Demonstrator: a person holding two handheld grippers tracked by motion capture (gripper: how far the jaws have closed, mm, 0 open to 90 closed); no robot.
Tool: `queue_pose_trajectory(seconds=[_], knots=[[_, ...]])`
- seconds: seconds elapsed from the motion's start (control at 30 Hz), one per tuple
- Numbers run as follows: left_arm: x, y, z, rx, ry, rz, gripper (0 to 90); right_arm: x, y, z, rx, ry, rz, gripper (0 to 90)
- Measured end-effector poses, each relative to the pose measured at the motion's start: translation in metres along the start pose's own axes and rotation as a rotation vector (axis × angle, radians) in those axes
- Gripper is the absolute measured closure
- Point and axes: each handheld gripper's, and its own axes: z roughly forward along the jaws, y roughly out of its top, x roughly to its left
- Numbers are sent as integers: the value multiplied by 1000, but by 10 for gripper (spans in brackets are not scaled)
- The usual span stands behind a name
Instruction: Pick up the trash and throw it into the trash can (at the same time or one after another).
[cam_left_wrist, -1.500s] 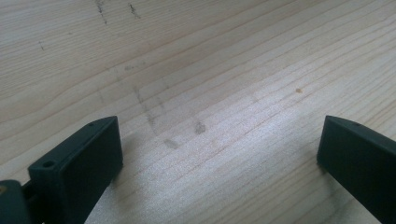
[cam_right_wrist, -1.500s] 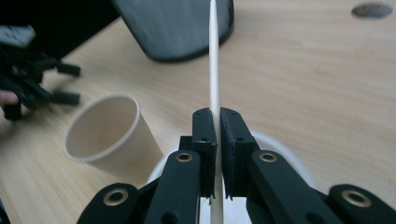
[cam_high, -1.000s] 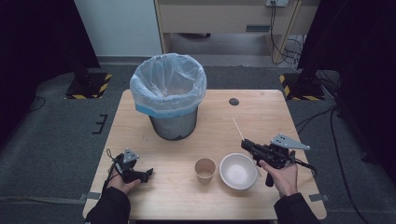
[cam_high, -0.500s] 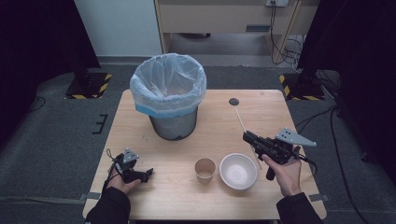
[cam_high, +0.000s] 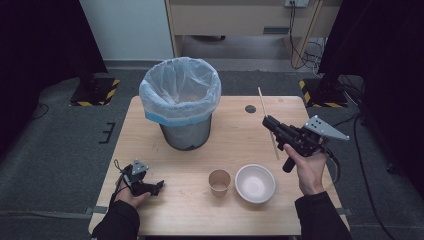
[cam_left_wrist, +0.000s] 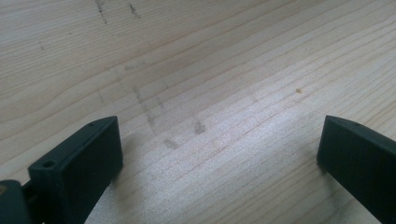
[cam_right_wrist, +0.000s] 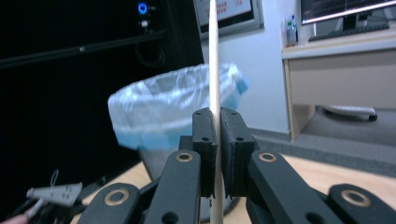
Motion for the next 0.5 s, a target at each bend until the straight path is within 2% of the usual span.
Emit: queue_pose_trajectory(seconds=[0.07,0.27,0.43,0.5], knots=[[0,0,0,0,0,0,0,1,10,7,-26,0,-3,858],[0,0,0,0,0,0,0,2,24,22,-61,-6,-1,858],[0,0,0,0,0,0,0,2,30,31,-71,-13,-4,858],[0,0,0,0,0,0,0,3,37,40,-82,-16,-11,858]])
